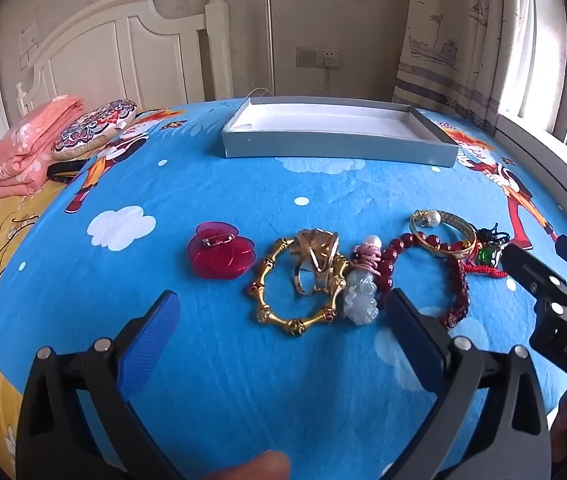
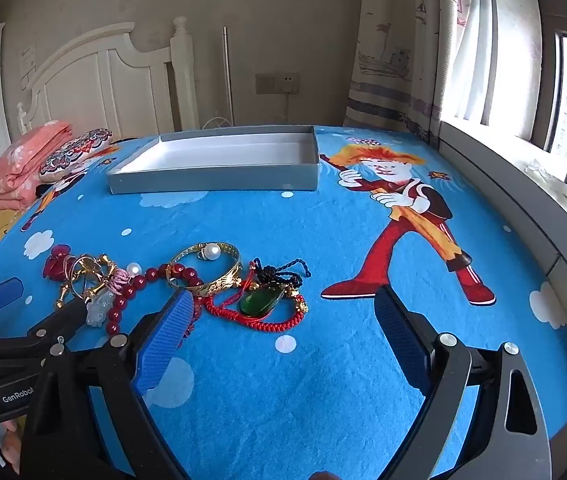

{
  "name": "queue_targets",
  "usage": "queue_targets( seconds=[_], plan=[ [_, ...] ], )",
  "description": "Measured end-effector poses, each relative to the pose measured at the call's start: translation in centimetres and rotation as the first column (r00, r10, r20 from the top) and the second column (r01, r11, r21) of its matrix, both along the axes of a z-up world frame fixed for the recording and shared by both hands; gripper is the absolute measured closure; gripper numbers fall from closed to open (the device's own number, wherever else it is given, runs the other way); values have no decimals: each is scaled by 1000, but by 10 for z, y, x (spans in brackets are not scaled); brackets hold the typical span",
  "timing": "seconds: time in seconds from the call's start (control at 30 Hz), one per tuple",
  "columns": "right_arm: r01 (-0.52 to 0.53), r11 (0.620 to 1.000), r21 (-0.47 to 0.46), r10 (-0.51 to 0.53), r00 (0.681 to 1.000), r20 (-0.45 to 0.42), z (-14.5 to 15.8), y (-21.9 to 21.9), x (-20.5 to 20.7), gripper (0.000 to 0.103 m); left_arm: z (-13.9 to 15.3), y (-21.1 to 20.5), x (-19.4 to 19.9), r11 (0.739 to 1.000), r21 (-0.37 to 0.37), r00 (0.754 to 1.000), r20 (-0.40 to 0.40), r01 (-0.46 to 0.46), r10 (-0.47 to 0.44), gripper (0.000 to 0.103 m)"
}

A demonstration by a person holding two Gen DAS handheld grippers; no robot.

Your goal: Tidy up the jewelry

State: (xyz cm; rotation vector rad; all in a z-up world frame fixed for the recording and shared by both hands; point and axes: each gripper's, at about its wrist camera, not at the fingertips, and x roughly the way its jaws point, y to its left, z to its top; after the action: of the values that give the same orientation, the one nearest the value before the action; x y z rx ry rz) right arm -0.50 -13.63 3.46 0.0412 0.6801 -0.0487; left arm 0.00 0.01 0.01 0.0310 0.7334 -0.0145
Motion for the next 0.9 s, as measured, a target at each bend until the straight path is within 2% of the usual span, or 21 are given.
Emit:
queue_targets(
  seconds=[0.9],
  plan=[
    [2,1000,18,-2,1000,-1,0,-1,0,17,0,0,0,1000,7,1000,4,-1,1,4]
  ],
)
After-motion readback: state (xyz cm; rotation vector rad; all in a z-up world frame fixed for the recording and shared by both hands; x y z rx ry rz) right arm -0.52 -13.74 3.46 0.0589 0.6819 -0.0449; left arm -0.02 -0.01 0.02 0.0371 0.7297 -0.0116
